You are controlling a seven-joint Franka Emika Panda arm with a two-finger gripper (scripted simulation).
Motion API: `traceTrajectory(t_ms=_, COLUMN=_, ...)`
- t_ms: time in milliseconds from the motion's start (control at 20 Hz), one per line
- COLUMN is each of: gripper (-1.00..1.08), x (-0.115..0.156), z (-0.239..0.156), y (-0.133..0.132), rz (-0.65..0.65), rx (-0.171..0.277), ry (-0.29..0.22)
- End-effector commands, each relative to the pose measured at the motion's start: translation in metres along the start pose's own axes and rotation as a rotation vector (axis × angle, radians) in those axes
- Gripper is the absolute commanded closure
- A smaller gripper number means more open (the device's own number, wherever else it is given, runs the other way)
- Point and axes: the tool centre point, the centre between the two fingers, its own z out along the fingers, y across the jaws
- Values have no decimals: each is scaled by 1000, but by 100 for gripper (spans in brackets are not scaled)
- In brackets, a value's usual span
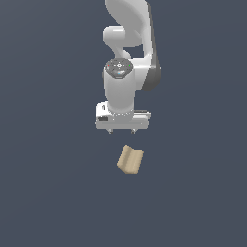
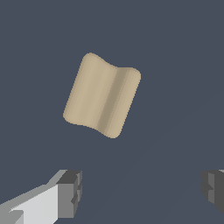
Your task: Pick up the object and move it to a goal position.
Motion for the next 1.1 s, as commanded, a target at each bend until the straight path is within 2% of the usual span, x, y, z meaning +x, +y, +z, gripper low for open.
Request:
traceTrajectory(t_ms=0, gripper=-92, x=0, z=0, y=0, rz=0, rx=0, ry=0)
traceTrajectory(t_ms=450, gripper=-92, x=0, z=0, y=0, rz=0, rx=0, ry=0)
traceTrajectory(t_ms=500, gripper=-60, x=0, z=0, y=0, rz=0, rx=0, ry=0)
traceTrajectory(t_ms=800, gripper=-60, x=4, z=-2, y=-17, rz=-18, rx=13, ry=10)
traceTrajectory(t_ms=1050, gripper=-60, x=4, z=-2, y=-17, rz=-18, rx=13, ry=10)
